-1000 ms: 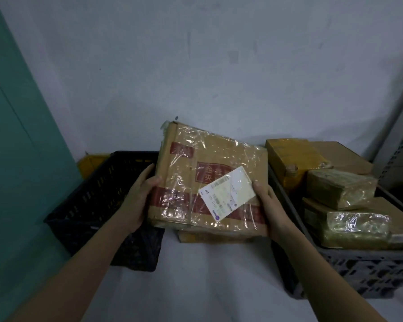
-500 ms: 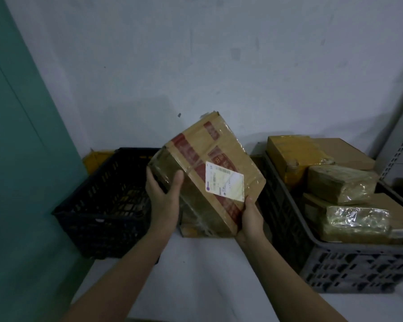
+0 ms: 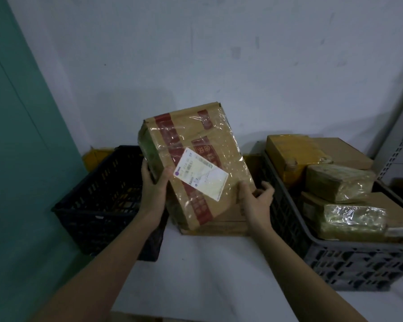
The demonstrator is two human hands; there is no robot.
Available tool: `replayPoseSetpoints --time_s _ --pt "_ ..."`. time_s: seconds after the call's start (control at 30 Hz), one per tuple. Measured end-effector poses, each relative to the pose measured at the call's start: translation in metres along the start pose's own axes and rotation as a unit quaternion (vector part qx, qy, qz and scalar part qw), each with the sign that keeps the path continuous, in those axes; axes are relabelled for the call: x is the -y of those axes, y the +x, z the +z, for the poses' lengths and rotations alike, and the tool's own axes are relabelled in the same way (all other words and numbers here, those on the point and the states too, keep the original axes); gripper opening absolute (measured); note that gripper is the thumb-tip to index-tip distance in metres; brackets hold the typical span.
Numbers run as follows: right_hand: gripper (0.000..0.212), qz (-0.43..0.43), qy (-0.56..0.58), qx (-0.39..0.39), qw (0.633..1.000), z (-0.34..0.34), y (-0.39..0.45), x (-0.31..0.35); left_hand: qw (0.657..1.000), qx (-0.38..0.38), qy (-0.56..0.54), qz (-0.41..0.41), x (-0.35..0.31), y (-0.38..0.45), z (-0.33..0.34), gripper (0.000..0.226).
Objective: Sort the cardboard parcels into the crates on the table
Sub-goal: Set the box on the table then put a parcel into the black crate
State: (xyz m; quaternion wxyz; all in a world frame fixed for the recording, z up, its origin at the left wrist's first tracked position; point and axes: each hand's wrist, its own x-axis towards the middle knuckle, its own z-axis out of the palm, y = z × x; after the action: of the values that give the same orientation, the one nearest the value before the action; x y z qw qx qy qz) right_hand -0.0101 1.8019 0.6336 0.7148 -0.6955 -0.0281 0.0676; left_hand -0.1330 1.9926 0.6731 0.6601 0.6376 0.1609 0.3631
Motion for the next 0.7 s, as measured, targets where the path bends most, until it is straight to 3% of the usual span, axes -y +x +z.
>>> replayPoseSetpoints --time_s 0.1,0.17,0.23,0.33,0.4,0.5,0.7 --pt "0.089 -0.066 -0.03 0.085 0.994 -0.017 0.014 0.01 1.0 0.005 0.012 -0.027 -0.002 0.009 -0.013 0.092" --pt "0.085 -0.063 -0.033 0.187 0.98 -0.02 0.015 0.016 0.998 0.009 0.024 -0.049 -0.002 0.011 -0.016 0.089" --pt "0.076 -0.067 -0.039 0.22 0.972 -0.021 0.015 0.015 0.997 0.014 0.026 -0.071 -0.001 0.012 -0.014 0.087" --pt "0.054 -0.062 -0.008 0.199 0.978 -0.018 0.01 0.003 0.994 0.019 0.032 -0.101 0.0 0.012 -0.009 0.082" --pt "0.037 -0.05 0.011 0.174 0.983 -0.014 0.004 -0.006 0.992 0.025 0.069 -0.102 0.0 0.011 -0.005 0.094" --pt "0.042 -0.026 0.046 0.125 0.991 -0.007 -0.001 -0.015 0.985 0.07 0.128 -0.09 0.005 -0.002 0.002 0.111" --pt "0.053 -0.019 0.023 0.129 0.991 -0.008 0.002 -0.015 0.987 0.102 0.127 -0.008 0.019 -0.013 0.006 0.07"
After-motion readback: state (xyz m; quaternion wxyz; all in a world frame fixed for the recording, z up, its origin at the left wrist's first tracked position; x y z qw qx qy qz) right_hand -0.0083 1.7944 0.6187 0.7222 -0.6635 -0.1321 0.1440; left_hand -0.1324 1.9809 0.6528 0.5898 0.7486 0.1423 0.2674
